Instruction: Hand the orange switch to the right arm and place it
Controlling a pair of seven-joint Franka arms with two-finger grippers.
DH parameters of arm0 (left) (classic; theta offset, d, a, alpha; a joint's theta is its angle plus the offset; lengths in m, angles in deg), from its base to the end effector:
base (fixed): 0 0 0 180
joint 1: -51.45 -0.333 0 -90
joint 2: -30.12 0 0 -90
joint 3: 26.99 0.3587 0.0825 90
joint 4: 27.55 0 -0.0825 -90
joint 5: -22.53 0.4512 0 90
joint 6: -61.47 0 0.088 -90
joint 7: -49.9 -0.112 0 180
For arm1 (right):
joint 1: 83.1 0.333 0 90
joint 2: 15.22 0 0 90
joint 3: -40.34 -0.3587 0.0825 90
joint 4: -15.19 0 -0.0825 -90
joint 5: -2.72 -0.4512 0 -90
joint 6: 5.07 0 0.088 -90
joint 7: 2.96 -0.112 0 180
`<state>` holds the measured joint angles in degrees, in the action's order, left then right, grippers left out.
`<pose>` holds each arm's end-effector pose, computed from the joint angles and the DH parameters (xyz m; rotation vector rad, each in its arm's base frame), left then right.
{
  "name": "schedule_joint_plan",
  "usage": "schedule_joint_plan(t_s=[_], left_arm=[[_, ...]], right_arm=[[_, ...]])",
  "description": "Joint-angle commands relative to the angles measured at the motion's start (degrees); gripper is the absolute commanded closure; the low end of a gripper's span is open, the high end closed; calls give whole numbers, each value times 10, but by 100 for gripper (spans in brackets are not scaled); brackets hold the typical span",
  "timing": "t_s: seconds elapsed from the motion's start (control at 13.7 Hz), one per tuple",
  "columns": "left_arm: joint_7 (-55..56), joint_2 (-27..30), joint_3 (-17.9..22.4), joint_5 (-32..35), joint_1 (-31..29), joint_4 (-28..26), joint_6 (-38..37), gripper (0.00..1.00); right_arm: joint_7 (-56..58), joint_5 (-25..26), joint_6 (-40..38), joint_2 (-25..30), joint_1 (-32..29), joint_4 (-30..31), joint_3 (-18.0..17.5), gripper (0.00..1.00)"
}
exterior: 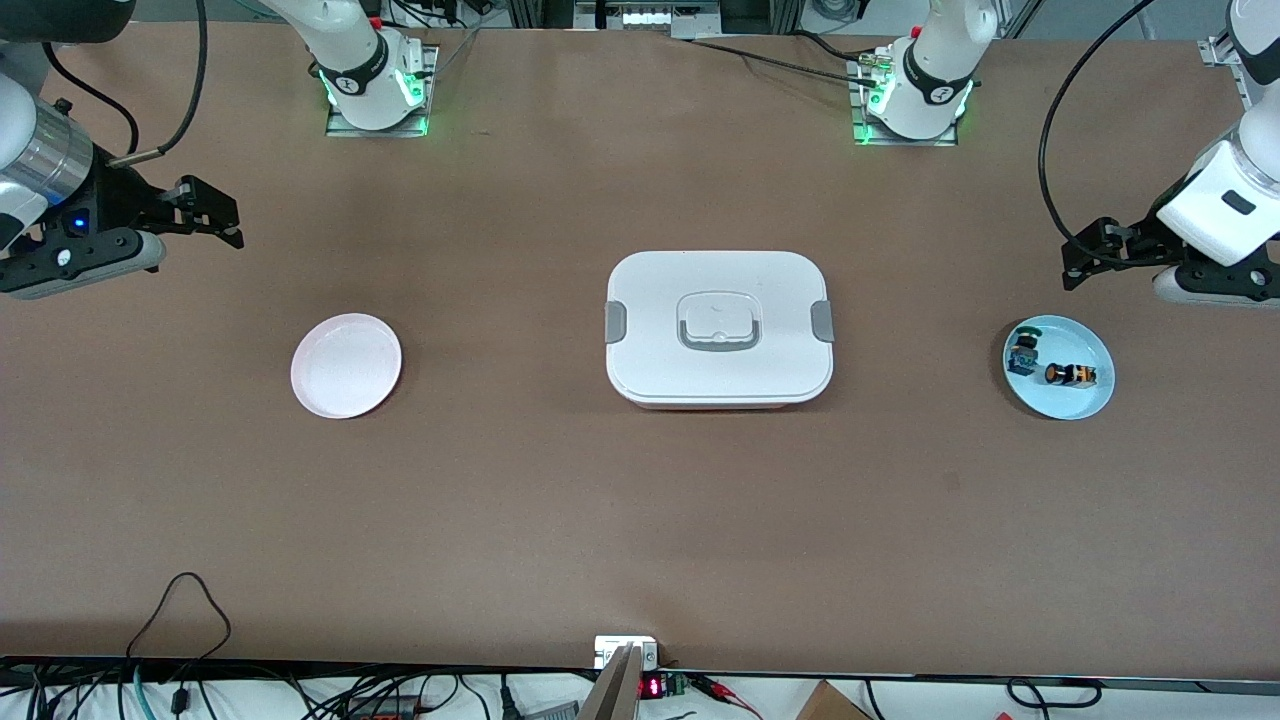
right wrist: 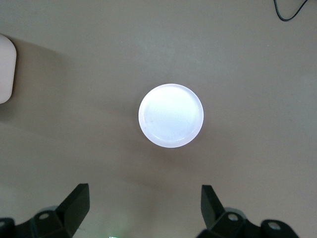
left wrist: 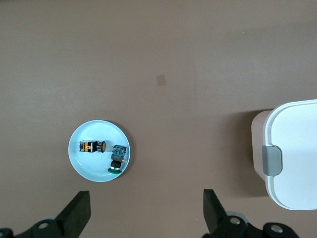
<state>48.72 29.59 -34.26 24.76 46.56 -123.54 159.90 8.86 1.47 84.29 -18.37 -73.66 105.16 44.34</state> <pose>0.6348 -0.0222 0.6128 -3.1023 0.1042 -0.0525 0.6343 0.0641 0.6270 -3.0832 -0.4672 0.1004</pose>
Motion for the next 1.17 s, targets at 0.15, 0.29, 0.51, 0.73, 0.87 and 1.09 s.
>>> schedule_joint_plan(t_s=[0.15,0.29,0.51,0.73,0.87,1.09], left_arm=[[2,-1,-3,8,-4,2,-6,0],[4,-3,-3,8,-4,2,-6,0],[1,-8,-3,8,-5,2,-7,0],[4,-15,-3,9,-5,2,-17,0],[4,-15,-4,11,-4,2,-19,0],[3,-17,-3,11,-4,2,-18,0]], right_arm=[[-10,0,-6,6,3,-1,0,0],[-11,0,-6,6,4,-1,0,0],[-11,0,-4,6,5,-2,0,0],[-11,0,-3,6,5,-1,0,0],[-10,0,-4,6,5,-1,0,0],[-9,0,-2,6,4,-2,0,0]])
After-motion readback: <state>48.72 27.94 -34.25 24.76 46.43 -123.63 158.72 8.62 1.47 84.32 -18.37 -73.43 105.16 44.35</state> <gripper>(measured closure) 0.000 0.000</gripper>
